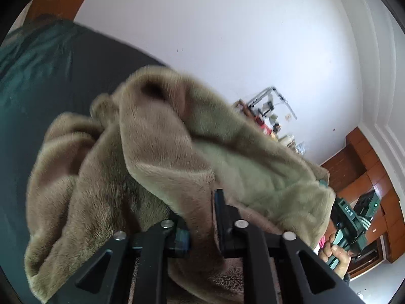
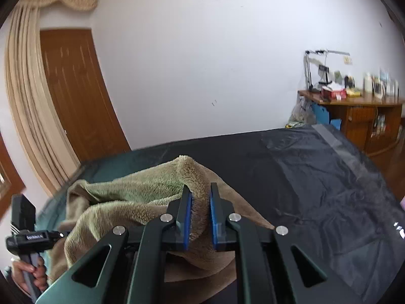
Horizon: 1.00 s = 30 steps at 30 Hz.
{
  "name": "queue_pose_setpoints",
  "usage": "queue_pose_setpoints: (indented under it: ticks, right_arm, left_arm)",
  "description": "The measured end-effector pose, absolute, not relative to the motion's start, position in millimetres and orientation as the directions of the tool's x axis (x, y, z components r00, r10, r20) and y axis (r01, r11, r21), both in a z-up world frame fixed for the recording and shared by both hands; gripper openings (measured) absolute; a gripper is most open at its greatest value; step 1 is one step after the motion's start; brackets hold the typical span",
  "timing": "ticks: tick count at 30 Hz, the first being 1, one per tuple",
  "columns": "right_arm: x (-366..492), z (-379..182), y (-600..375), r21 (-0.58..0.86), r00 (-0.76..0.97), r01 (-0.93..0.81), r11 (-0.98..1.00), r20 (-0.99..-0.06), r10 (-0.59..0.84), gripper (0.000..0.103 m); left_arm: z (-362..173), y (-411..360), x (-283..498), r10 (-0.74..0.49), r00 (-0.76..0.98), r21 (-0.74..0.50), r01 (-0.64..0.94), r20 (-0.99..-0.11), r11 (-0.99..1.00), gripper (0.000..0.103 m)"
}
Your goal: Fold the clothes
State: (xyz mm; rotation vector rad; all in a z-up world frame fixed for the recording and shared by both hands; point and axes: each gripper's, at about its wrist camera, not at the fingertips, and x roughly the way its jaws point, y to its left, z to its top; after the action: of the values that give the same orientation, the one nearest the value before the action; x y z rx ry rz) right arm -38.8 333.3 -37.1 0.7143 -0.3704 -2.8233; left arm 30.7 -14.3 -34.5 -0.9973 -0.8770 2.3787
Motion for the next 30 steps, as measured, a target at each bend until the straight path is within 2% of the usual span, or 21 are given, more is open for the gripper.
queue_pose_setpoints:
  ticks: [2, 4, 8, 10, 11, 12, 13, 14, 15, 18, 23, 26, 27, 28, 30]
  right_arm:
    - [-34, -25, 349, 0.339, -0.885, 0.122, -0.933, -0.389, -0.257, 0.01]
    - [-20, -4, 364, 0.339, -0.929, 0.089, -0.937, -0.312, -0.201, 0.002]
    - [22, 54, 395, 0.331, -0.993, 0.031, -0.943, -0.1, -0.068, 0.002]
    - [33, 72, 403, 0.338, -0.995, 0.049, -0.94, -0.061, -0.073, 0.005]
    - [33, 74, 404, 0.344, -0.993, 0.062, -0.937, -0.074, -0.093, 0.009]
    - [31, 71, 402, 0.346, -0.989, 0.064, -0.936, -0.104, -0.106, 0.031]
    - [28, 66, 400, 0.346, -0.983, 0.06, -0.936, -0.14, -0.115, 0.075]
    - [23, 59, 396, 0.341, -0.977, 0.055, -0.938, -0.178, -0.121, 0.096]
    - [18, 51, 390, 0.326, -0.969, 0.049, -0.944, -0.215, -0.124, 0.102]
    - [-2, 26, 368, 0.279, -0.933, 0.059, -0.958, -0.326, -0.153, 0.102]
    - [-52, -17, 330, 0.305, -0.836, 0.112, -0.946, -0.486, -0.255, 0.102]
    - [-73, -45, 305, 0.224, -0.793, 0.106, -0.969, -0.569, -0.219, 0.099]
    - [-79, -56, 300, 0.209, -0.773, 0.109, -0.972, -0.597, -0.215, 0.09]
    - [-84, -67, 297, 0.207, -0.748, 0.115, -0.972, -0.626, -0.222, 0.069]
    - [-90, -86, 299, 0.232, -0.7, 0.123, -0.965, -0.669, -0.25, 0.044]
  left_arm:
    - [-16, -22, 38, 0.573, -0.698, -0.695, -0.151, -0.428, -0.703, 0.011]
    - [13, -31, 48, 0.557, -0.752, -0.692, -0.191, -0.354, -0.697, 0.011]
    - [62, -36, 63, 0.539, -0.81, -0.662, -0.274, -0.233, -0.698, 0.011]
    - [72, -34, 74, 0.54, -0.815, -0.637, -0.305, -0.211, -0.708, 0.011]
    - [72, -31, 77, 0.545, -0.812, -0.631, -0.314, -0.209, -0.71, 0.011]
    - [70, -29, 81, 0.554, -0.806, -0.632, -0.32, -0.211, -0.706, 0.011]
    - [67, -31, 87, 0.56, -0.8, -0.636, -0.32, -0.215, -0.702, 0.011]
    - [63, -33, 92, 0.565, -0.795, -0.641, -0.32, -0.219, -0.698, 0.011]
    - [60, -28, 90, 0.566, -0.793, -0.642, -0.316, -0.225, -0.698, 0.011]
    - [46, -24, 91, 0.556, -0.788, -0.639, -0.29, -0.264, -0.713, 0.011]
    - [19, -28, 86, 0.523, -0.77, -0.618, -0.219, -0.366, -0.755, 0.011]
    - [-10, -27, 73, 0.486, -0.733, -0.585, -0.149, -0.476, -0.797, 0.011]
    - [-19, -27, 69, 0.479, -0.716, -0.577, -0.13, -0.508, -0.806, 0.011]
    - [-29, -26, 65, 0.471, -0.698, -0.569, -0.11, -0.54, -0.815, 0.011]
    - [-47, -29, 59, 0.465, -0.667, -0.571, -0.071, -0.582, -0.818, 0.011]
